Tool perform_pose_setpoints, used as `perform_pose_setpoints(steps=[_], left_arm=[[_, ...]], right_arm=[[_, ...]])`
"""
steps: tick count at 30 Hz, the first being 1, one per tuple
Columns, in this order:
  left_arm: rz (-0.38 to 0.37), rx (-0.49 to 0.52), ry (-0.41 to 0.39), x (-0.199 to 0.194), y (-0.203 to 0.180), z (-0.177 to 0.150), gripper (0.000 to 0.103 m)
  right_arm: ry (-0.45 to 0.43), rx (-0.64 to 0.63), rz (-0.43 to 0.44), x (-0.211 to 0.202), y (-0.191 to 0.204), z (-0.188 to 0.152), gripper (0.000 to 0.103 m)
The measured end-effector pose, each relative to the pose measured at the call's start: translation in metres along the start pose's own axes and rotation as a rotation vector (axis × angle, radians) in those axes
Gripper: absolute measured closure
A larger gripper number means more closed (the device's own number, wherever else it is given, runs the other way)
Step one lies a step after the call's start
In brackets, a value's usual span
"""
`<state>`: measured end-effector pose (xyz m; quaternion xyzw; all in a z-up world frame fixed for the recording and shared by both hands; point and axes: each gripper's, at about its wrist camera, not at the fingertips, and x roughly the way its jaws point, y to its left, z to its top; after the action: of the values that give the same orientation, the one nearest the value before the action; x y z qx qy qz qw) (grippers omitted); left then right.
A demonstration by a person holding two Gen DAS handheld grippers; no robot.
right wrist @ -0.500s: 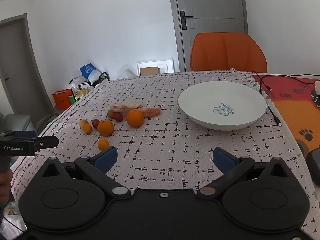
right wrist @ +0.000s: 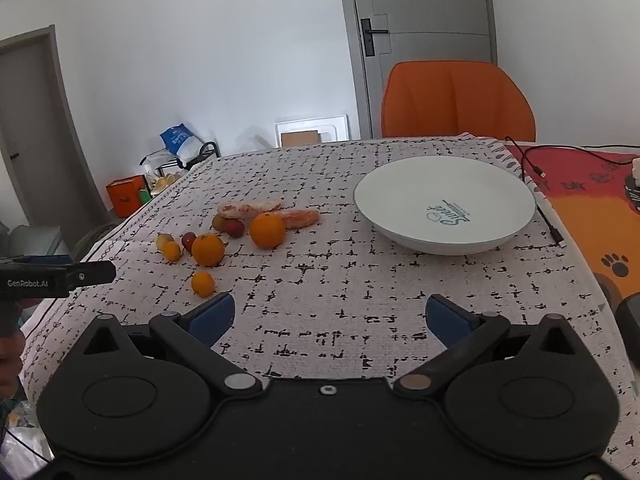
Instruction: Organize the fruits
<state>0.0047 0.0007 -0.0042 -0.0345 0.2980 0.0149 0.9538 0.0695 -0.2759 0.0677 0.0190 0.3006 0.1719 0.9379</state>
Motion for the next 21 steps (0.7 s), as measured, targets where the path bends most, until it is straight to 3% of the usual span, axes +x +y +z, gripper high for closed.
perform_pose_setpoints(steps=[21], left_arm=[[0.024, 0.014, -0.034, -0.009, 0.0048, 0.0021, 0.0]], right_arm=[[0.0, 0.012, 0.008, -0.0026, 0.0013, 0.0005, 0.0]])
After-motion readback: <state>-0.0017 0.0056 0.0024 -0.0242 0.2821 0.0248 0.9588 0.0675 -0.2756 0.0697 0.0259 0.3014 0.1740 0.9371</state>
